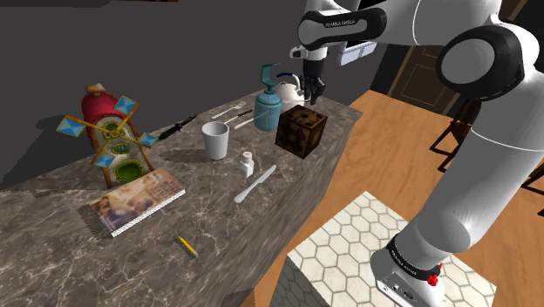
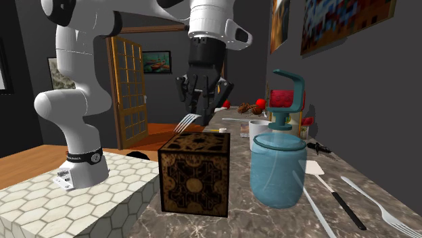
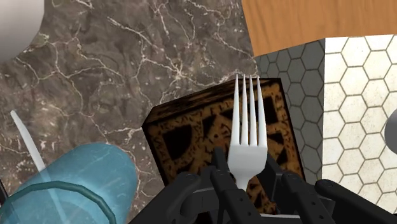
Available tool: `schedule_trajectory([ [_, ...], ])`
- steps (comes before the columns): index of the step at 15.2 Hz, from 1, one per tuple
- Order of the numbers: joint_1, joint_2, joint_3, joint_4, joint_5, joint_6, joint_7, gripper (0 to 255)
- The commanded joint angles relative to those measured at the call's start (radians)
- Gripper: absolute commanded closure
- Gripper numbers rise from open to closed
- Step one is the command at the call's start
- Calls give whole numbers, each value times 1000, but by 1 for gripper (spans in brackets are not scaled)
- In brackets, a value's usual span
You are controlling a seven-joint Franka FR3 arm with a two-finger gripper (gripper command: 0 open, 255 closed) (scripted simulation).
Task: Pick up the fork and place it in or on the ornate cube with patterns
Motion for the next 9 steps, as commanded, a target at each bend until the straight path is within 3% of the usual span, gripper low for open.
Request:
schedule_trajectory([
  [1, -3, -1, -2, -23, -1, 23, -3, 255],
  [9, -3, 12, -2, -86, -1, 98, 4, 255],
])
